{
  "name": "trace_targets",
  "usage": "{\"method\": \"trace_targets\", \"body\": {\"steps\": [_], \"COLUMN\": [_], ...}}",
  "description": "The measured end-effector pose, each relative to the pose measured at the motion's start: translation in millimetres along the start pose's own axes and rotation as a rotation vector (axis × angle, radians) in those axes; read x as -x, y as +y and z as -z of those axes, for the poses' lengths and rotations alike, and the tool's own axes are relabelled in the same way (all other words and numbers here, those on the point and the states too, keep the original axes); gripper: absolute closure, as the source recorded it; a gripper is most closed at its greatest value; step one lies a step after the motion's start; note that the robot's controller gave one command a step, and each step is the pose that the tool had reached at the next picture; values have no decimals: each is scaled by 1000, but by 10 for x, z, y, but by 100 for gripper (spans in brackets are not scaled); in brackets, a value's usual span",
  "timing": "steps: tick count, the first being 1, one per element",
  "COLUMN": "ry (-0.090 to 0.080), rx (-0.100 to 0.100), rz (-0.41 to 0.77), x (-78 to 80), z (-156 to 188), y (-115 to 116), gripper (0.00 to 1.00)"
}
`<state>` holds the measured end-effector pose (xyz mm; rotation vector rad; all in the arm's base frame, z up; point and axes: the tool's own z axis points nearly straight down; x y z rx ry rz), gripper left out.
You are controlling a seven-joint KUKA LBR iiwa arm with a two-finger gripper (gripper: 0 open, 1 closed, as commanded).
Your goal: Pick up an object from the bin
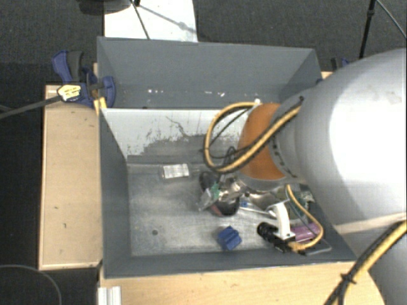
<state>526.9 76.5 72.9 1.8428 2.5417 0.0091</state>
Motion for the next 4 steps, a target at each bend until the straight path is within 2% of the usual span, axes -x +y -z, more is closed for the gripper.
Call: {"method": "trace_targets", "body": {"steps": [1,2,3,4], "ry": [-3,-4,-4,-3], "rx": [0,1,-3,0], "rz": [8,10,19,25], "x": [-1,5,8,13], "z": [14,22,85,1011], "y": [13,19,19,37], "gripper": [0,100,100,100]}}
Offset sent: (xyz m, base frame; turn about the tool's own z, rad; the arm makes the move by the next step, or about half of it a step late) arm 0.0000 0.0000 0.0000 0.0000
